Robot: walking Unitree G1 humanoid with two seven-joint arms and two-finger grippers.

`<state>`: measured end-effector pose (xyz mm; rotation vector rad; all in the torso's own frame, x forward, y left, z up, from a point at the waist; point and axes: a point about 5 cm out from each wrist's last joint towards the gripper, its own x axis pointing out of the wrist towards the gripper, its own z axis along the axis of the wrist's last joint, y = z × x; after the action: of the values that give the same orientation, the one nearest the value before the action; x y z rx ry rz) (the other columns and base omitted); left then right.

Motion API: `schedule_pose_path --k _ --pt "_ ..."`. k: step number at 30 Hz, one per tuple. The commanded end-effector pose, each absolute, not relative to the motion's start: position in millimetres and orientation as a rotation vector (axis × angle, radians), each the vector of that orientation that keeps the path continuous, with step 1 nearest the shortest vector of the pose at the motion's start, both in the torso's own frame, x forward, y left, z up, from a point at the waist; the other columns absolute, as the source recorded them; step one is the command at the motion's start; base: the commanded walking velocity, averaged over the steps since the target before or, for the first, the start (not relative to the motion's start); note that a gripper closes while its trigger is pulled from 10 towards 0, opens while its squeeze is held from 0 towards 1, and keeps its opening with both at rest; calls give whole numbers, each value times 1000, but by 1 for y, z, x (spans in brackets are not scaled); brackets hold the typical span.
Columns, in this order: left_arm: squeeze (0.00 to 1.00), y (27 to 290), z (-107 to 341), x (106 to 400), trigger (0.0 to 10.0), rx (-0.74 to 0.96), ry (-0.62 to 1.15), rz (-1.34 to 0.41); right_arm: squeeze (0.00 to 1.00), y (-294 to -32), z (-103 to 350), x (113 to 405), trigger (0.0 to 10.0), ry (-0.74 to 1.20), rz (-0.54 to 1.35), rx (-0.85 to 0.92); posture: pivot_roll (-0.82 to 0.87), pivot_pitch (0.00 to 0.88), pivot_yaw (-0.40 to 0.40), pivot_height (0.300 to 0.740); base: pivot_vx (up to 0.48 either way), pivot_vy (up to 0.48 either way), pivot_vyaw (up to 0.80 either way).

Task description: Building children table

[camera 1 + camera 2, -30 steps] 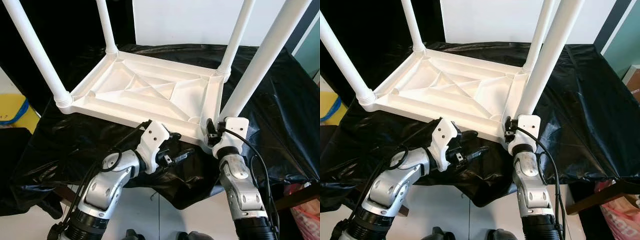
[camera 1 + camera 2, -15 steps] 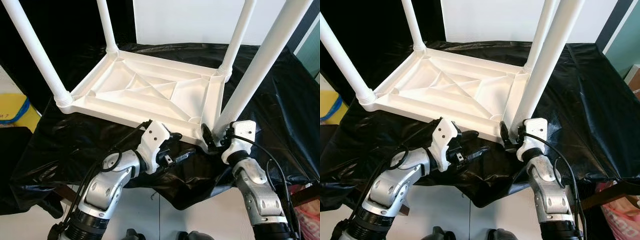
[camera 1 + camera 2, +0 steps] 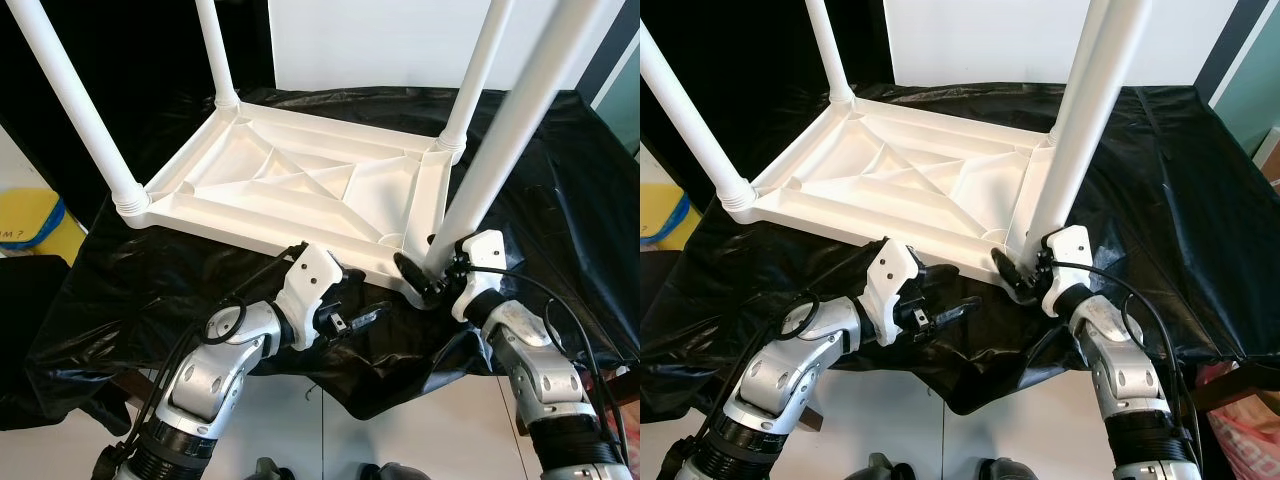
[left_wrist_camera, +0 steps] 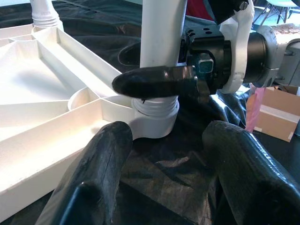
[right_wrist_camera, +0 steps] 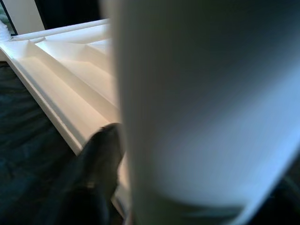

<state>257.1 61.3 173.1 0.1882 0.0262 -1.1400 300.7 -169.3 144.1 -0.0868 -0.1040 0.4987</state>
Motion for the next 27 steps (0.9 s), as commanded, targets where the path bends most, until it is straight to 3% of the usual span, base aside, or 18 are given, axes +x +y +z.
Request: schedule_pose_path --k 1,6,7,8,9,18,22,27 --pt "0 58 175 254 10000 195 20 -1169 0 -167 138 301 0 -79 523 -103 -95 98 2 740 0 0 0" --pt "0 58 175 253 10000 197 21 -1168 0 -172 136 302 0 -70 515 -104 -96 97 0 740 0 0 0" --pt "0 58 174 253 10000 198 20 -1167 0 -173 135 301 4784 -63 507 -99 -96 96 -1 740 0 0 0" --pt "0 58 174 253 10000 198 20 -1167 0 -173 135 301 4784 -63 507 -99 -96 96 -1 740 0 0 0" --pt "0 58 174 253 10000 197 21 -1167 0 -174 133 302 10000 -59 500 -95 -96 96 -1 740 0 0 0" --pt "0 58 174 253 10000 200 20 -1166 0 -175 128 302 10000 -30 392 -92 -105 98 1 740 0 0 0" --pt "0 58 174 254 10000 198 19 -1161 0 -176 125 301 10000 -11 186 -48 -108 103 -5 740 0 0 0" --pt "0 59 174 255 10000 197 19 -1156 0 -177 123 299 10000 -2 99 -26 -110 103 -5 740 0 0 0"
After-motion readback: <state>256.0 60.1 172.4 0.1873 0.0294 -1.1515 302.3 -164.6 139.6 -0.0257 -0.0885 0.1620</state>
